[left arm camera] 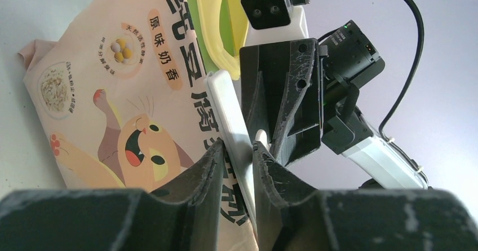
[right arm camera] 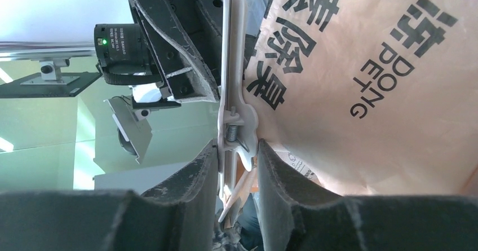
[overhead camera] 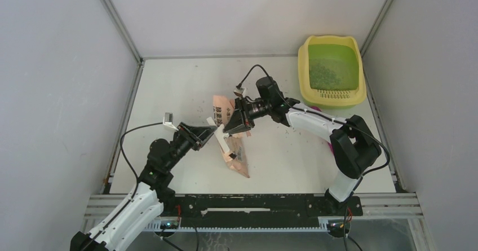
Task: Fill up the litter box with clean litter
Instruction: Pick up the clamp at the center of the board.
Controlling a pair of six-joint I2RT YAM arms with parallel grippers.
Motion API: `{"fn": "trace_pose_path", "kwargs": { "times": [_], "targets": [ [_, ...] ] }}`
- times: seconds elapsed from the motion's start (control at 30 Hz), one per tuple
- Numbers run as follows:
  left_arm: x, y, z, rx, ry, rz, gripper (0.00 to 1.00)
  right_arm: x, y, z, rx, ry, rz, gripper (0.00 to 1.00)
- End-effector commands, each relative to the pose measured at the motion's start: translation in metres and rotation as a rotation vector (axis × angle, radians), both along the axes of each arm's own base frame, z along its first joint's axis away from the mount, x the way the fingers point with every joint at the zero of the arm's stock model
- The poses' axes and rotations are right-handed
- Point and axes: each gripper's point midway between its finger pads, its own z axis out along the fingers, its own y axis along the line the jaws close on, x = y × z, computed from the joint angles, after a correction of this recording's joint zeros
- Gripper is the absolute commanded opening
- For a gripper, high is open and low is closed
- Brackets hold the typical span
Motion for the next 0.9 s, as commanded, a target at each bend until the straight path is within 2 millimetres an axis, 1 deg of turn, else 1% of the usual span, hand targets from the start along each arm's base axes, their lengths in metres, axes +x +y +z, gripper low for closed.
{"fn": "trace_pose_path", "kwargs": {
  "times": [0.0,0.03,0.1,0.23,0.27,0.33,0.4,0.5,0.63,0.73,0.87],
  "targets": [
    [-0.003,-0.001,-0.003,-0.009,-0.003,-0.018,0.3,0.005,0.009,0.023,0.058,-0.075,0.016,0.32],
    [-0.003,-0.001,-0.004,-0.009,-0.001,-0.02,0.31,0.005,0.01,0.024,0.057,-0.074,0.017,0.29],
    [-0.002,-0.001,-0.003,-0.01,-0.002,-0.019,0.33,0.006,0.009,0.026,0.058,-0.082,0.009,0.25],
    [-0.002,-0.001,-0.002,-0.01,-0.004,-0.021,0.36,0.009,0.006,0.03,0.058,-0.096,-0.008,0.06],
    [-0.002,-0.001,-0.002,-0.01,-0.002,-0.021,0.37,0.009,0.005,0.03,0.054,-0.1,-0.014,0.03],
    [-0.002,-0.001,-0.002,-0.01,0.0,-0.019,0.4,0.009,0.003,0.029,0.032,-0.1,-0.017,0.0],
    [-0.002,0.001,0.0,-0.013,-0.003,-0.014,0.42,0.009,0.001,0.027,0.002,-0.114,-0.026,0.0],
    [-0.002,0.004,0.009,-0.015,-0.017,-0.006,0.46,0.01,-0.006,0.03,-0.03,-0.145,-0.046,0.0],
    [-0.002,0.007,0.02,0.01,-0.038,0.005,0.48,0.013,-0.016,0.038,-0.068,-0.196,-0.088,0.0],
    [0.0,0.007,0.019,0.013,-0.034,0.005,0.49,0.013,-0.019,0.042,-0.065,-0.204,-0.092,0.0],
    [0.002,0.004,0.015,-0.007,-0.025,-0.006,0.49,0.01,-0.016,0.043,-0.051,-0.188,-0.076,0.0]
  ]
}}
